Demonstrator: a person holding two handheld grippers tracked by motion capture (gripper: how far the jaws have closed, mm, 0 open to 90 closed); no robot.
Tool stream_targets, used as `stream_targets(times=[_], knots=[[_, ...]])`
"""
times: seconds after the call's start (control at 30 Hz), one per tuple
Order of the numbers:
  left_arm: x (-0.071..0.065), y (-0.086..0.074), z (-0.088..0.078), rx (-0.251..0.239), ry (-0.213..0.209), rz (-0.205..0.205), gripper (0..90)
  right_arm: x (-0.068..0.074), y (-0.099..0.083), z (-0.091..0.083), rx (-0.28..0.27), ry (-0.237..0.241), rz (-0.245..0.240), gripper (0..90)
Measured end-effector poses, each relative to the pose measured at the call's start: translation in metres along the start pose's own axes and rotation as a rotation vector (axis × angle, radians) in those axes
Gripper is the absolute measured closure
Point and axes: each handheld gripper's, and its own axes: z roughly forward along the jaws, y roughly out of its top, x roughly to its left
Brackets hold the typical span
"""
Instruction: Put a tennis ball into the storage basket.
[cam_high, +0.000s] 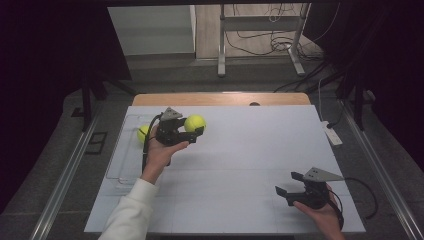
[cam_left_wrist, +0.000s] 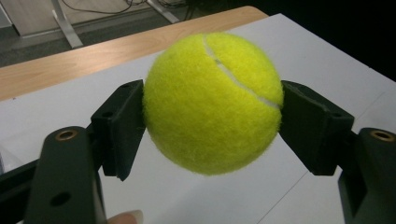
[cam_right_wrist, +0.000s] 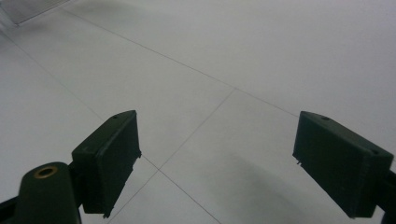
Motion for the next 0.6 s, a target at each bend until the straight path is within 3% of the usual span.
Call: stream_targets(times=[0.6], knots=[[-0.001, -0.001, -0.017, -0.041, 0.004, -0.005, 27.4, 0.000, 0.000, 0.000, -0.001, -0.001, 0.001, 14.8]])
